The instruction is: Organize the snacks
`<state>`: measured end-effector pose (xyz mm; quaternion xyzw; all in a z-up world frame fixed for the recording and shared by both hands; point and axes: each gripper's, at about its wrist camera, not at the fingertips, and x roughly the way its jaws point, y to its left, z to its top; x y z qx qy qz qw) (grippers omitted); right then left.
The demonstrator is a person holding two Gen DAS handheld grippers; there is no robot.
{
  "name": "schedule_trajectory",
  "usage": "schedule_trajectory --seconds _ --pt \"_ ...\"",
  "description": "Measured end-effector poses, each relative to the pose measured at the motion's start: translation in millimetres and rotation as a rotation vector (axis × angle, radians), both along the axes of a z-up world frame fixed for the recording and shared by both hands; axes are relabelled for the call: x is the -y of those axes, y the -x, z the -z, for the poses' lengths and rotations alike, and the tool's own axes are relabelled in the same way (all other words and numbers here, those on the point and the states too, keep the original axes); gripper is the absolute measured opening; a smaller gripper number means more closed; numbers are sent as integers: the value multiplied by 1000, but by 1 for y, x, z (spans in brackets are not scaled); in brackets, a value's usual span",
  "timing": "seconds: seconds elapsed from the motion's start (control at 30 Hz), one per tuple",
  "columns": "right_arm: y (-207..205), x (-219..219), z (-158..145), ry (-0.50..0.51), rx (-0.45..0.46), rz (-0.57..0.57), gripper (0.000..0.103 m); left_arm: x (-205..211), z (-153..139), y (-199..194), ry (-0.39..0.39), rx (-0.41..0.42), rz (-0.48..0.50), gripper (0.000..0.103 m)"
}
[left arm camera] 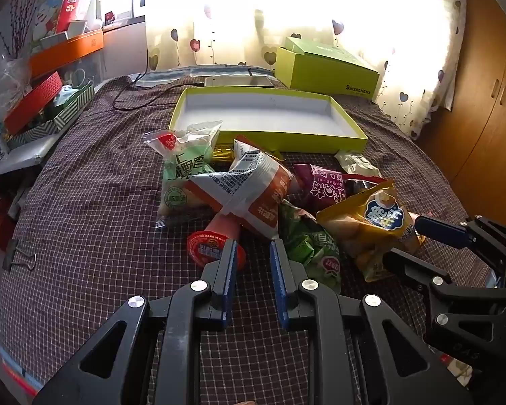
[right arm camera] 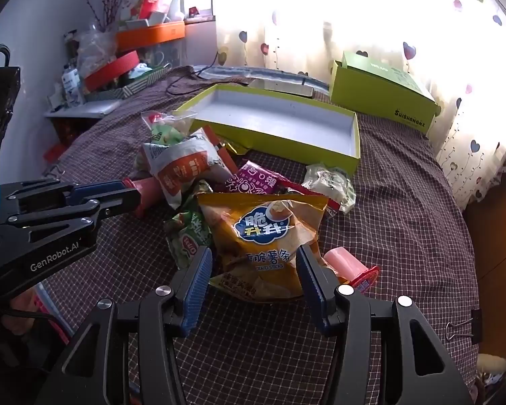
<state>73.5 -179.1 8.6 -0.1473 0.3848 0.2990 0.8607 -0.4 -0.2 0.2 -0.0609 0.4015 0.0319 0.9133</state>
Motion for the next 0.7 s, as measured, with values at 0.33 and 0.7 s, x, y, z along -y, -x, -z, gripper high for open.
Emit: schedule_trajectory --seconds 0.33,0.7 --pt "1 -1 -4 -5 -1 0 51 -5 -1 1 8 -27 -3 21" --pt "1 -2 -1 -7 -2 -2 51 -3 3 2 27 -32 1 21"
